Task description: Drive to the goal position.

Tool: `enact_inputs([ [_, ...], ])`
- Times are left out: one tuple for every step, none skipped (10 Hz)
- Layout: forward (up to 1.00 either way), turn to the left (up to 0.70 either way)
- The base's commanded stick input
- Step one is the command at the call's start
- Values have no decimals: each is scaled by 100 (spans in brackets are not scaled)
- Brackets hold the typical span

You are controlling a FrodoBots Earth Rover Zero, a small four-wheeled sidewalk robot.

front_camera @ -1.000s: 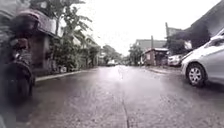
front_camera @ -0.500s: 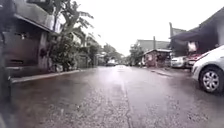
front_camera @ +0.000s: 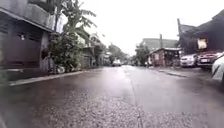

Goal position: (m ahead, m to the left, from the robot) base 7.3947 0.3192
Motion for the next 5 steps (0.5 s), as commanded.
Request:
enact_inputs([
  [100,4],
  [100,0],
  [100,0],
  [100,0],
  [100,0],
])
